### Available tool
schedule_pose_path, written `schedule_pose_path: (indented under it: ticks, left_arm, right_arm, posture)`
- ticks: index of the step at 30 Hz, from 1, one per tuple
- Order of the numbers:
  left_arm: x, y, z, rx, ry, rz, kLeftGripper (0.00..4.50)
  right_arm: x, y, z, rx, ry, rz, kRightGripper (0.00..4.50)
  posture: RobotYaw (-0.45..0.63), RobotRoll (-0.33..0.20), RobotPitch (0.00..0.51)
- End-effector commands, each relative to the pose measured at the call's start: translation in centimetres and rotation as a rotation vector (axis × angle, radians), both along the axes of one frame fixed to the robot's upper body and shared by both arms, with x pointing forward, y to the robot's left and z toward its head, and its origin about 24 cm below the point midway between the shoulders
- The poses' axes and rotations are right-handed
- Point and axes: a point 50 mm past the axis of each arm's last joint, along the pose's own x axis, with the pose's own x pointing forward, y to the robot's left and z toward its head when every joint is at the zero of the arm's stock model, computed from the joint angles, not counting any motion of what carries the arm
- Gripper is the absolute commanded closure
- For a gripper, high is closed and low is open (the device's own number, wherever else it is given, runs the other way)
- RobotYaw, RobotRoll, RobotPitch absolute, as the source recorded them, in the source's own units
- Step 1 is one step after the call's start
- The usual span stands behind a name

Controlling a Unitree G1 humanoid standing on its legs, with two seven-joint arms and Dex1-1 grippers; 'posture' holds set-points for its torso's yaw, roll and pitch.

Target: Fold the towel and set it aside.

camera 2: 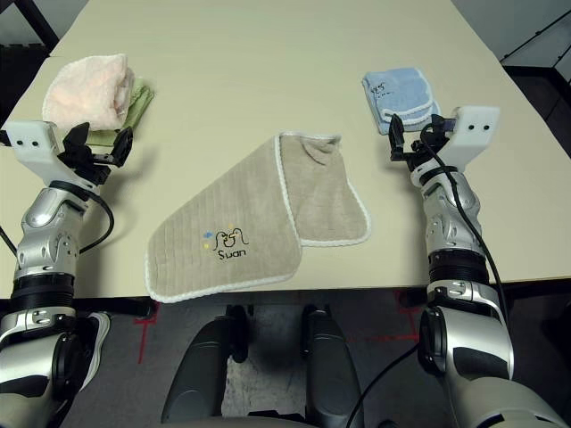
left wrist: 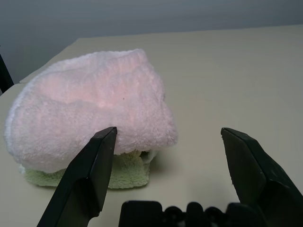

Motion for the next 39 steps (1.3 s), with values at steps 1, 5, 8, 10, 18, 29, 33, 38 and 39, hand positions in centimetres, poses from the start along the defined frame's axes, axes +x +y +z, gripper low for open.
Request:
schedule_pose_path:
  ticks: [1,5,8,10,18,29,33,38,39]
  left_arm:
    - [-0.3,0.2,-0.3,0.005,-0.01,0.026,0.04]
    - [-0.5,0.4,-0.6,0.001,-0.007,0.046,0.04]
    - [-0.6,0.5,-0.8,-0.001,-0.001,0.052,0.04]
    - [-0.6,0.5,-1.0,-0.003,0.005,0.054,0.04]
    - [-0.8,0.9,-1.2,-0.016,0.005,0.084,0.04]
    - [-1.1,0.9,1.9,-0.005,-0.011,-0.339,0.04]
    - [-1.3,0.7,2.1,0.014,0.063,-0.527,0.04]
    - [-1.7,-0.2,2.1,0.138,0.164,-0.706,0.04]
    - [-1.8,-0.3,2.0,0.183,0.183,-0.736,0.04]
  right_arm:
    - [-0.3,-0.5,-0.5,-0.003,0.029,-0.03,0.0]
    - [-0.2,-0.7,-0.5,-0.005,0.03,-0.039,0.0]
    - [-0.1,-0.7,-0.5,-0.008,0.033,-0.038,0.0]
    - [-0.1,-0.7,-0.5,-0.011,0.035,-0.035,0.0]
    - [0.0,-0.7,-0.3,-0.021,0.036,-0.025,0.0]
    - [0.2,-0.7,0.2,-0.038,0.031,-0.001,0.0]
    - [0.4,-0.4,0.4,-0.046,0.026,0.028,0.0]
    - [0.6,-0.6,0.5,-0.049,0.044,0.072,0.0]
    - [0.7,-0.6,0.7,-0.056,0.047,0.088,0.0]
  posture:
    - [-0.14,0.0,0.174]
    - [-0.15,0.0,0.174]
    - [-0.16,0.0,0.176]
    - [-0.16,0.0,0.176]
    - [-0.17,0.0,0.175]
    - [-0.17,0.0,0.179]
    - [-0.15,0.0,0.185]
    - [-0.1,0.0,0.221]
    - [-0.1,0.0,0.222]
